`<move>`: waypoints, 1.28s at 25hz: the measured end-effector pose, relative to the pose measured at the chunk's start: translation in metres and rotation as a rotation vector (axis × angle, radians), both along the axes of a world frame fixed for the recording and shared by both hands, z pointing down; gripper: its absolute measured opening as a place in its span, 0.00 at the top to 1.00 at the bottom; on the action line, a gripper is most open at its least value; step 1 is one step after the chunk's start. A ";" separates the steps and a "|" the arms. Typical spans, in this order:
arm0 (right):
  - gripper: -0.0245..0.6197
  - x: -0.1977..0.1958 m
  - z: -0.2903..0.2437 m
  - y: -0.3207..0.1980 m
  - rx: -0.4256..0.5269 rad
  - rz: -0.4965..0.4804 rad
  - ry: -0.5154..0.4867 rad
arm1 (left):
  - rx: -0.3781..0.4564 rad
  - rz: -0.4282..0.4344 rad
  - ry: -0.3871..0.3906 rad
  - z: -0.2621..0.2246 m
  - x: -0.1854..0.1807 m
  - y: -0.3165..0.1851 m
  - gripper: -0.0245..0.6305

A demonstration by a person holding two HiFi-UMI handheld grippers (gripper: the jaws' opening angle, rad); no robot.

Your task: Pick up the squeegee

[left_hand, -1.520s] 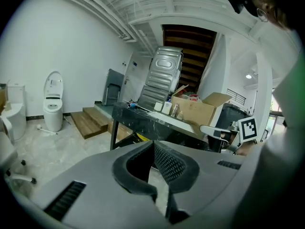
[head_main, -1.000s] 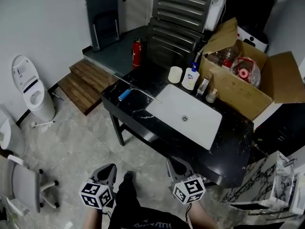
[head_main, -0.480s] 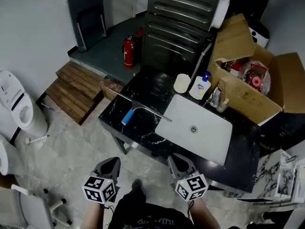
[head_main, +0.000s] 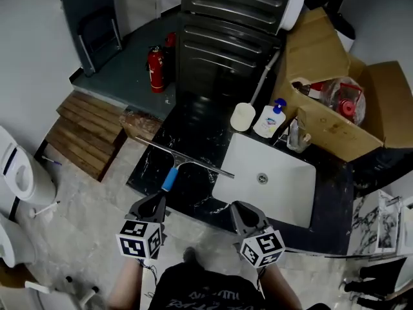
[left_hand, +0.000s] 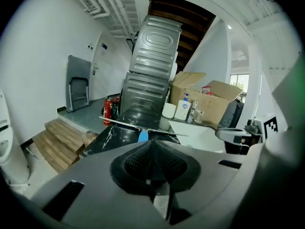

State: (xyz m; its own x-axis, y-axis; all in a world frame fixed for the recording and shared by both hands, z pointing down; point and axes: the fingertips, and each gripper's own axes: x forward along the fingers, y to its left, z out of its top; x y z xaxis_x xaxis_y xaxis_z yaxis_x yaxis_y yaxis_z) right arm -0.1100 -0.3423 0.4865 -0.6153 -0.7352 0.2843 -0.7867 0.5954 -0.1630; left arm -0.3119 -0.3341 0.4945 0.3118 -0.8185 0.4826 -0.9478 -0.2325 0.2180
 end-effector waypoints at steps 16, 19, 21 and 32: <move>0.89 0.003 0.014 -0.058 -0.037 0.121 0.021 | -0.128 0.119 -0.091 0.036 0.018 -0.129 0.51; 0.89 0.006 0.015 -0.063 -0.040 0.135 0.017 | -0.161 0.131 -0.123 0.045 0.020 -0.139 0.51; 0.89 0.008 0.016 -0.066 -0.042 0.143 0.017 | -0.211 0.131 -0.136 0.054 0.021 -0.142 0.51; 0.89 0.010 0.018 -0.075 -0.051 0.163 -0.006 | -0.310 0.085 -0.213 0.084 0.021 -0.147 0.64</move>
